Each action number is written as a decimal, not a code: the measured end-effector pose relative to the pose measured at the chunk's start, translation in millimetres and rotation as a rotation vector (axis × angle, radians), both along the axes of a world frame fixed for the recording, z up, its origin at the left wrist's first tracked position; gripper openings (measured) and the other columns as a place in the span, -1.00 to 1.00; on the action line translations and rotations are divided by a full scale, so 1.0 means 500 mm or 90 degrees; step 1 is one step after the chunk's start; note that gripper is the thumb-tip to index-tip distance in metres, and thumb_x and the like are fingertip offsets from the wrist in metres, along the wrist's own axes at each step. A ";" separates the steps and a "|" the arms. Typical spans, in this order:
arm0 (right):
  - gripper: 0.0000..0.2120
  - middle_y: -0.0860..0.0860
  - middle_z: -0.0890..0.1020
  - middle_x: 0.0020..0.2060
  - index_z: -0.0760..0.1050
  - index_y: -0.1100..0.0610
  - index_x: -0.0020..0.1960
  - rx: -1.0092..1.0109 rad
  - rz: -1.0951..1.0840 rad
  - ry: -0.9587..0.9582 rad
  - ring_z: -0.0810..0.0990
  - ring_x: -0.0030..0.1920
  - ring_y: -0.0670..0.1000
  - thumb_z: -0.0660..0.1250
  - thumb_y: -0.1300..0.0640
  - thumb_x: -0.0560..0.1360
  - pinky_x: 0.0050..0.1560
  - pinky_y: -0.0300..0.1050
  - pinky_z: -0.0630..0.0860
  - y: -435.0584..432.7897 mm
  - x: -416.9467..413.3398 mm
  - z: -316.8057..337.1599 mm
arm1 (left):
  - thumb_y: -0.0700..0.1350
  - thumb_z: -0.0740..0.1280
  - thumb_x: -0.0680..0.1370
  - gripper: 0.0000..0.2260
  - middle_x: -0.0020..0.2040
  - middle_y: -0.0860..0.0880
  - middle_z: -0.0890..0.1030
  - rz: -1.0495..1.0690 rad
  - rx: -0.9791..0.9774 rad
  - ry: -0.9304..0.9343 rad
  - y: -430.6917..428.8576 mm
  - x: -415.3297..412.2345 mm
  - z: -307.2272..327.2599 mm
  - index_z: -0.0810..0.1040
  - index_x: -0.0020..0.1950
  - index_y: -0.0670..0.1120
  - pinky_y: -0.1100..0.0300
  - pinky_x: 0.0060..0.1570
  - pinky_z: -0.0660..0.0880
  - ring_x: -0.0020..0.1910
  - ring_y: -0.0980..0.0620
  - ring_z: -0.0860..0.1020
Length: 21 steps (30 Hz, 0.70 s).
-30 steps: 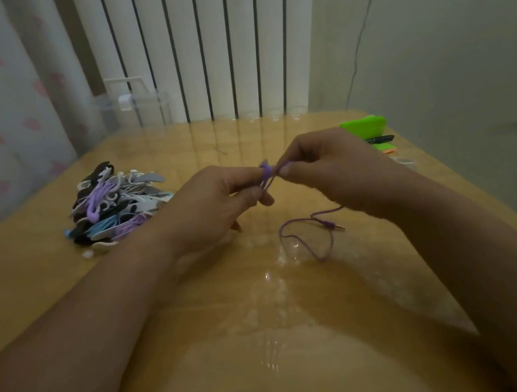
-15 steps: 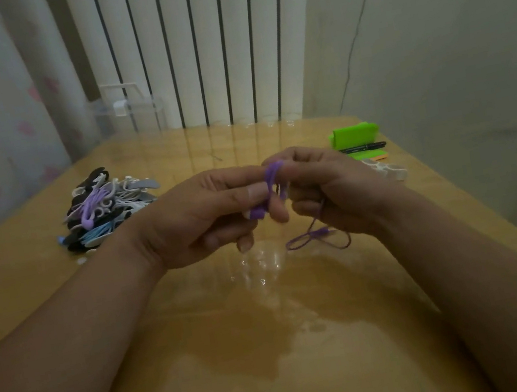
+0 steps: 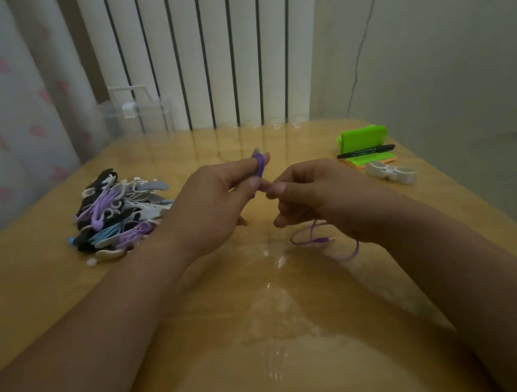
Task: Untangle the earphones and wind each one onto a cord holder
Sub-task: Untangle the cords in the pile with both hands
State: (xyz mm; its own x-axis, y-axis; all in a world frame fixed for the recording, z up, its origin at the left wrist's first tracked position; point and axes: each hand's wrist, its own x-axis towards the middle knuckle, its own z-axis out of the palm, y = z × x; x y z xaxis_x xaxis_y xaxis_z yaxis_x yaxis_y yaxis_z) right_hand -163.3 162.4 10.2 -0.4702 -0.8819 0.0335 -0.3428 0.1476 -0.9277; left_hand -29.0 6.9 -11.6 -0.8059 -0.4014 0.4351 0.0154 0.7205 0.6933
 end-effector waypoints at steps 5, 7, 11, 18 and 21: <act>-0.84 0.12 0.55 -0.18 0.58 0.30 0.19 -0.034 -0.016 -0.198 0.53 -0.38 -0.04 0.27 0.30 0.67 -0.33 -0.14 0.60 0.010 -0.018 0.022 | -0.04 0.28 0.71 -0.77 0.03 0.22 0.69 0.021 -0.149 -0.155 -0.010 0.004 -0.003 0.65 0.31 0.12 0.05 -0.01 0.60 0.02 0.23 0.61; -0.84 0.11 0.56 -0.18 0.58 0.28 0.19 -0.059 -0.022 -0.162 0.50 -0.38 -0.06 0.26 0.32 0.67 -0.35 -0.17 0.57 0.017 -0.028 0.032 | -0.03 0.27 0.72 -0.78 -0.01 0.24 0.68 -0.028 -0.122 -0.220 -0.005 0.011 0.004 0.67 0.27 0.08 0.09 -0.08 0.59 -0.05 0.23 0.61; -0.83 0.05 0.60 -0.22 0.60 0.26 0.18 -0.109 -0.017 -0.098 0.41 -0.37 -0.04 0.27 0.32 0.66 -0.37 -0.18 0.50 0.026 -0.047 0.030 | -0.12 0.27 0.71 -0.75 0.03 0.14 0.71 -0.230 0.131 -0.204 0.014 0.021 0.024 0.66 0.33 -0.06 0.14 -0.24 0.56 -0.25 0.20 0.58; -0.78 -0.04 0.61 -0.27 0.64 0.00 0.17 -0.022 0.004 0.154 0.49 -0.35 -0.08 0.24 -0.02 0.72 -0.29 -0.12 0.51 0.001 0.001 -0.010 | -0.06 0.27 0.63 -0.64 0.07 -0.10 0.66 -0.269 0.459 0.026 0.007 0.019 0.028 0.59 0.42 0.03 0.21 -0.31 0.50 -0.51 0.11 0.24; -0.78 -0.01 0.60 -0.25 0.60 -0.02 0.22 0.025 0.034 0.217 0.55 -0.31 -0.10 0.18 0.01 0.74 -0.23 -0.16 0.58 -0.011 0.027 -0.015 | -0.09 0.23 0.69 -0.68 0.09 -0.15 0.63 -0.220 0.453 0.057 0.016 0.008 0.014 0.58 0.43 0.06 0.20 -0.29 0.48 -0.50 0.11 0.25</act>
State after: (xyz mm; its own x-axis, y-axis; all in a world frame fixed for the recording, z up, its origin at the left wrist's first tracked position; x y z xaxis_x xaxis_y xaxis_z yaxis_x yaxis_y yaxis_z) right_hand -149.8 157.1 2.7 -0.3911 -0.9087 0.1461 -0.6405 0.1547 -0.7522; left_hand -24.9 14.8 -4.7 -0.9098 -0.3405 0.2374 0.2346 0.0500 0.9708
